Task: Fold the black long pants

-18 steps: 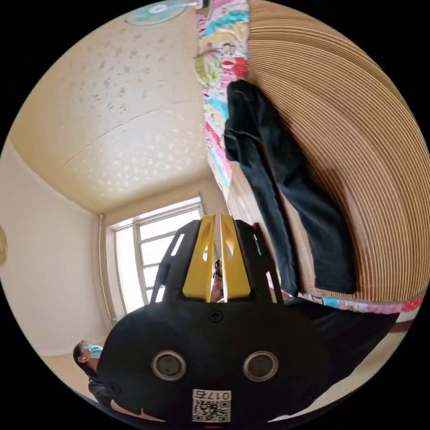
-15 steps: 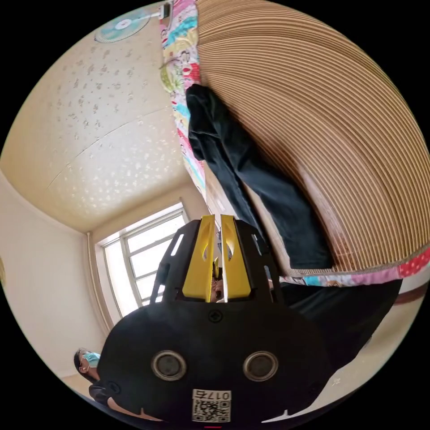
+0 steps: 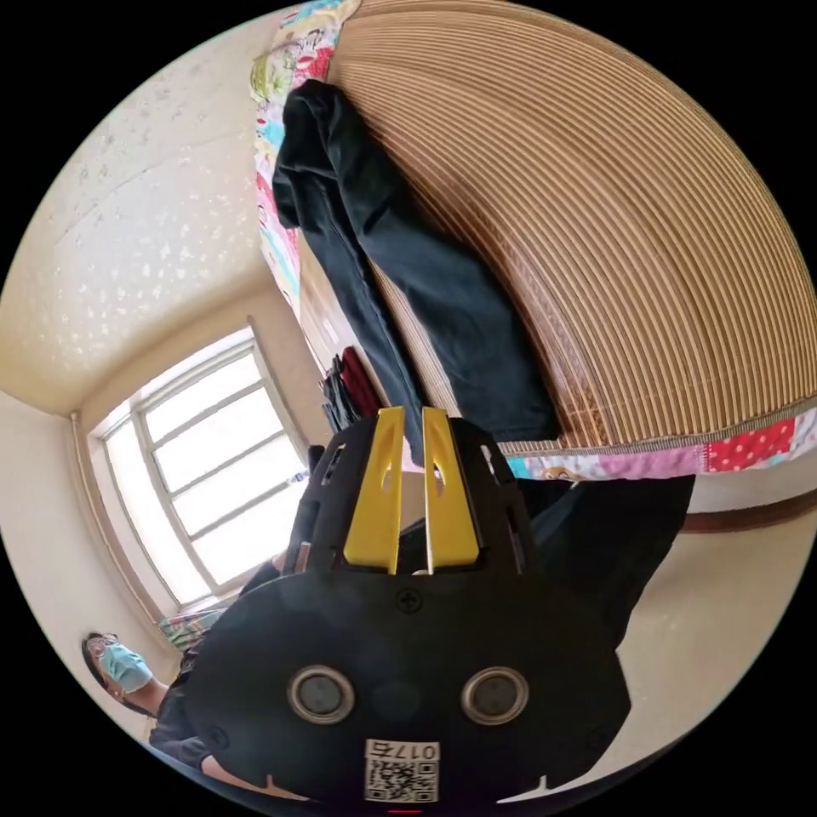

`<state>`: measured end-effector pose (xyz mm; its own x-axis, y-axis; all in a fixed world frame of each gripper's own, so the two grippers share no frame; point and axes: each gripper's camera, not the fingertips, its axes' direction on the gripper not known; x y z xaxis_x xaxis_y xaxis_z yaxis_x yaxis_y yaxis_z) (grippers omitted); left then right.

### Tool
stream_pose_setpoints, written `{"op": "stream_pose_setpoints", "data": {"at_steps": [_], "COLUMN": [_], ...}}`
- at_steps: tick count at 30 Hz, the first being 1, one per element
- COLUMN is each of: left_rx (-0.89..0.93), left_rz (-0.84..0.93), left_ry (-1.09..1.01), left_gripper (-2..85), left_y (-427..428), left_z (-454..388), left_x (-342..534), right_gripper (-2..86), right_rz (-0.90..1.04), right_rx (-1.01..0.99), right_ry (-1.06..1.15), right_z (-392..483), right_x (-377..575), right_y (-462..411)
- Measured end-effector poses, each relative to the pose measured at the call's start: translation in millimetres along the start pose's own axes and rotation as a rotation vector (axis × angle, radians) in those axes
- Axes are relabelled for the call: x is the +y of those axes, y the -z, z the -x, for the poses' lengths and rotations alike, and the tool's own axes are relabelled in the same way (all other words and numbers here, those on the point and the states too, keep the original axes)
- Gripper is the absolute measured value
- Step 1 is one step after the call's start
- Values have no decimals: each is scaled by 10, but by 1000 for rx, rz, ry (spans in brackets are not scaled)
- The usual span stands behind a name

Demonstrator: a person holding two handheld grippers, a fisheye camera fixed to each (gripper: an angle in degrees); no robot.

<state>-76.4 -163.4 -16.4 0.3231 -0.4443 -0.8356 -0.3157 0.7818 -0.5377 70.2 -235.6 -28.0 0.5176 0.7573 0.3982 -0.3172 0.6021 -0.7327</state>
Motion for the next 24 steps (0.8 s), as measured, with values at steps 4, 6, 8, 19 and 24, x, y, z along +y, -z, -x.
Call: {"op": "stream_pose_setpoints", "data": {"at_steps": [4,6,8,19,24], "left_rx": [-147,-275,-358,-479,-445], "left_rz": [-21,-4,33,67,132], "left_ry": [30,23,-13,-49,-30], "left_gripper": [100,100,96,91,81], "left_y": [-30,-42,-81,2,-63], "left_z": [25,4,-16,306,654], "left_x": [-29,-70,-125,-395,-370], "right_gripper": [55,62,68,86,91], "right_rz": [85,123,207,435,431], "right_rx": [145,208,356,742,683], "right_ry": [-35,-20,45,382,349], "right_z": [-23,12,118,643,490], "right_x": [-61,-128,-219,-209,-116], "right_y": [-458,-631,-898,-1999,-2326]}}
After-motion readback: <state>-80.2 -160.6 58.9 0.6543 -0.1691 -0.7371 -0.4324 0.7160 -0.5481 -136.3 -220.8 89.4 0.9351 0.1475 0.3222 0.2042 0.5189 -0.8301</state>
